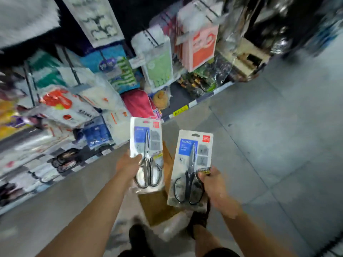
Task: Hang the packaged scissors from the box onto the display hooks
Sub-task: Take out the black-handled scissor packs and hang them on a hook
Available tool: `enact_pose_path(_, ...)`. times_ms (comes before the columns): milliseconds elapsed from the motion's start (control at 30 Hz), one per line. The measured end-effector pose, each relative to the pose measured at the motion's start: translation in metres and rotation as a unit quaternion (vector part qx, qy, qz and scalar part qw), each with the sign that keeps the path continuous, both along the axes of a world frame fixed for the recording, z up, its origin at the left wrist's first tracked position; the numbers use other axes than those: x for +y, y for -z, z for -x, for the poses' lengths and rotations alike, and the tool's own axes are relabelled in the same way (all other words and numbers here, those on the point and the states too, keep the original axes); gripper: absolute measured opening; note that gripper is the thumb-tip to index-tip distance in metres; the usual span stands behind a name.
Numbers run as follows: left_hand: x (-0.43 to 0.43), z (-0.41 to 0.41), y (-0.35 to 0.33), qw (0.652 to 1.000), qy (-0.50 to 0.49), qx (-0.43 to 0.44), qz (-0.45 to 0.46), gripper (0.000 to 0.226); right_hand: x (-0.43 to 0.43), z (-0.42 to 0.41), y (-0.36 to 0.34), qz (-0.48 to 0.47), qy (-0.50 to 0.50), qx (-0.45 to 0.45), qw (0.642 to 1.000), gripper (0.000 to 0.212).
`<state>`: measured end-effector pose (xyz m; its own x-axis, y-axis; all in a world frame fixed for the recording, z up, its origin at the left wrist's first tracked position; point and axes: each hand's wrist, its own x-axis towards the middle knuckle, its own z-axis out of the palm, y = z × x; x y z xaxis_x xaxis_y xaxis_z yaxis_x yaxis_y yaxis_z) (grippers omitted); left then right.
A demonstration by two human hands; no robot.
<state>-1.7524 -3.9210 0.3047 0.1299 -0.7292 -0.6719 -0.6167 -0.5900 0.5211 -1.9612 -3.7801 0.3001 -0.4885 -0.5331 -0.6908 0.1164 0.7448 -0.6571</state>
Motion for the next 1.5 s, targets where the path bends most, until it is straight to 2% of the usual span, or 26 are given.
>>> enact_pose_path(67,0.008,0.004,-0.04,0.999,-0.001,0.041,0.019,0.054,0.003,0.013,-0.037,0.033,0.017,-0.01,0.999,0.02)
enact_pose_path(167,0.02,0.003,-0.094,0.993,0.017,0.09,0.071,0.019,0.014,0.021,-0.094,0.072,0.013,0.007,0.997,0.027)
enact_pose_path(200,0.025,-0.001,-0.108,0.991,0.032,0.094,0.089,0.016,0.02,0.02,-0.11,0.083,0.019,0.019,0.996,0.029)
enact_pose_path(367,0.047,-0.016,-0.167,0.971,0.044,0.167,0.163,0.026,0.047,0.006,-0.183,0.168,0.094,0.059,0.98,0.027)
enact_pose_path(500,0.062,-0.015,-0.203,0.949,0.022,0.235,0.208,0.009,0.063,-0.007,-0.221,0.222,0.134,0.082,0.962,0.022)
enact_pose_path(567,0.068,-0.01,-0.216,0.943,0.021,0.249,0.218,0.009,0.068,-0.007,-0.233,0.238,0.147,0.09,0.956,0.018)
enact_pose_path(733,0.08,0.01,-0.235,0.942,0.029,0.254,0.219,0.005,0.076,0.017,-0.24,0.254,0.166,0.08,0.95,0.014)
enact_pose_path(967,0.092,0.093,-0.241,0.943,0.013,0.227,0.244,0.029,0.083,0.117,-0.226,0.249,0.16,0.056,0.953,0.016)
enact_pose_path(1167,0.114,0.201,-0.247,0.944,-0.039,0.153,0.29,0.003,0.094,0.251,-0.235,0.26,0.135,0.043,0.955,0.019)
enact_pose_path(1233,0.118,0.234,-0.254,0.943,-0.049,0.154,0.291,0.008,0.097,0.289,-0.244,0.272,0.144,0.033,0.951,0.021)
enact_pose_path(1333,0.118,0.273,-0.256,0.942,-0.037,0.148,0.3,0.012,0.095,0.333,-0.251,0.273,0.149,0.064,0.948,0.009)
enact_pose_path(1500,0.108,0.318,-0.267,0.934,-0.051,0.149,0.321,0.01,0.078,0.375,-0.269,0.292,0.102,0.068,0.948,0.009)
